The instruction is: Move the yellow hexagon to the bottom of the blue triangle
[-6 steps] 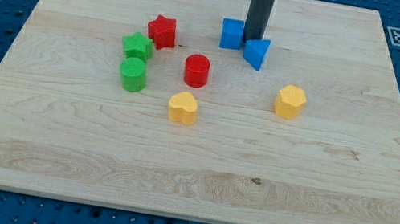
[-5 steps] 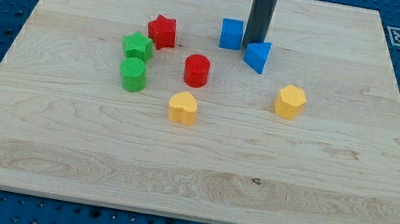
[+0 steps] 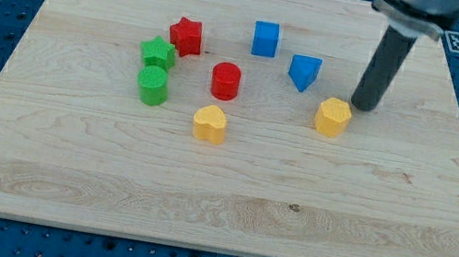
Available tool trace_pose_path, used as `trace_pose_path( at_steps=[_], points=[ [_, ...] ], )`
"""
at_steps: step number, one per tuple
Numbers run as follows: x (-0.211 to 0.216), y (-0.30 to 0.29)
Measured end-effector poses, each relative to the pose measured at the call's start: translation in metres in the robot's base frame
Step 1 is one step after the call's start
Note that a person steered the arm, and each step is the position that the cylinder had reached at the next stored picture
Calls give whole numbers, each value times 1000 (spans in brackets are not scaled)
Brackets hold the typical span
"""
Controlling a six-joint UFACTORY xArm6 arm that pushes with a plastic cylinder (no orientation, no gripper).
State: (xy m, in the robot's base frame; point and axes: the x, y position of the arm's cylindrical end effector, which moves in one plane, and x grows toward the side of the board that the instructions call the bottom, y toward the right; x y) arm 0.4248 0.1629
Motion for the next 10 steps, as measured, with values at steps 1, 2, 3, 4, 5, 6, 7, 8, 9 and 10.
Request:
trace_pose_path(
  at_steps=[1, 2, 3, 4, 5, 6, 7, 8, 9, 10],
  points=[
    [3, 0],
    [3, -9],
    [9, -19],
    [21, -32],
    [27, -44],
    [28, -46],
    [28, -46],
    [25, -50],
    [25, -42],
    [34, -19]
  ],
)
